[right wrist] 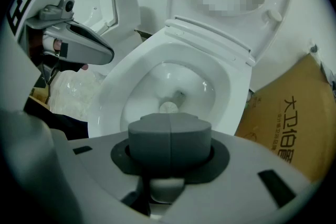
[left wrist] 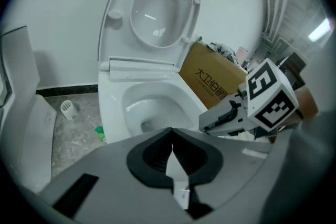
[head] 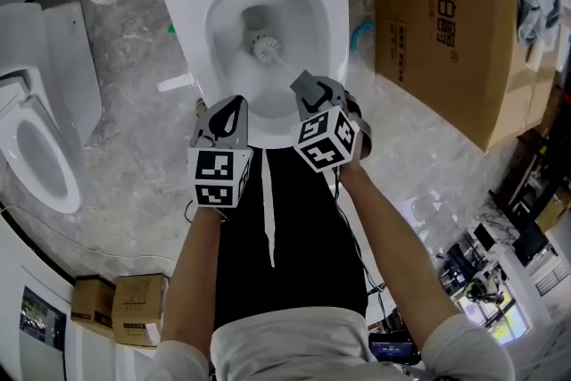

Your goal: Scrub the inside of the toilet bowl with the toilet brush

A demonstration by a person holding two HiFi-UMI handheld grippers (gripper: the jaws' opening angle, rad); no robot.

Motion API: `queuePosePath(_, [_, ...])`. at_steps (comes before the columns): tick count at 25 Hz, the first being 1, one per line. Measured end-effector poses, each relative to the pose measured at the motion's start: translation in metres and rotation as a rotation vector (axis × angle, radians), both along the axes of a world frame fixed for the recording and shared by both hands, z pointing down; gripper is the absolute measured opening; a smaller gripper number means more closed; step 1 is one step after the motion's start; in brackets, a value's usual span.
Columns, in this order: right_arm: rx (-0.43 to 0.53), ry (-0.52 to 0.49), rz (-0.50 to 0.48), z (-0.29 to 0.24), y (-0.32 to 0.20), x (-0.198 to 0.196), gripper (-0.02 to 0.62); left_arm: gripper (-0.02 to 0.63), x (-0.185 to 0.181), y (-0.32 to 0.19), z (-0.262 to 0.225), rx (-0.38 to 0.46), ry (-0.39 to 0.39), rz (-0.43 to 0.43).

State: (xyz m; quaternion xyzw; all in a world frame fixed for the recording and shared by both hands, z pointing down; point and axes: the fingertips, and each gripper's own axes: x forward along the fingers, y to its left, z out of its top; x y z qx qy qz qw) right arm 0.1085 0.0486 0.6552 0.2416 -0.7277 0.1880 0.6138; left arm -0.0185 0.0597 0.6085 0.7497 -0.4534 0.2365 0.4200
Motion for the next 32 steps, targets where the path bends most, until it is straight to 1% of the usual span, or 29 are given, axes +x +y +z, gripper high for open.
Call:
queuePosePath(3, [0.002,-0.014,-0.006,-0.003,0.004,-0.013,0.144,0.011,-0.006,0.001,-0.001,0.001,0.003,-0.008])
queuePosePath(7, [0.023,-0.019,-0.038,-0.005,-0.007,-0.030,0.146,0.011,-0.018,0.001,-0.002,0.005,0.001,-0.039])
queuePosePath(11, [0.040,-0.018,-0.073,-0.009,-0.026,-0.047,0.146,0.011,-0.035,0.005,-0.001,-0.001,-0.003,-0.102])
queuePosePath(17, [0.068,-0.005,-0.161,-0.013,-0.057,-0.062,0.144,0.011,-0.050,0.015,-0.001,-0.003,-0.001,-0.215])
queuePosePath(21, [0.072,0.007,-0.194,-0.013,-0.078,-0.061,0.146,0.011,-0.055,0.018,-0.002,-0.001,-0.003,-0.274])
queuePosePath(24, [0.072,0.021,-0.218,-0.012,-0.089,-0.055,0.146,0.011,-0.054,0.020,-0.001,-0.003,-0.003,-0.297])
queuePosePath(29, [0.076,0.042,-0.230,-0.013,-0.102,-0.042,0.146,0.011,-0.050,0.022,0.000,-0.007,-0.006,-0.307])
queuePosePath(32, [0.077,0.038,-0.224,-0.014,-0.102,-0.033,0.146,0.011,-0.041,0.021,0.000,-0.008,-0.006,-0.288])
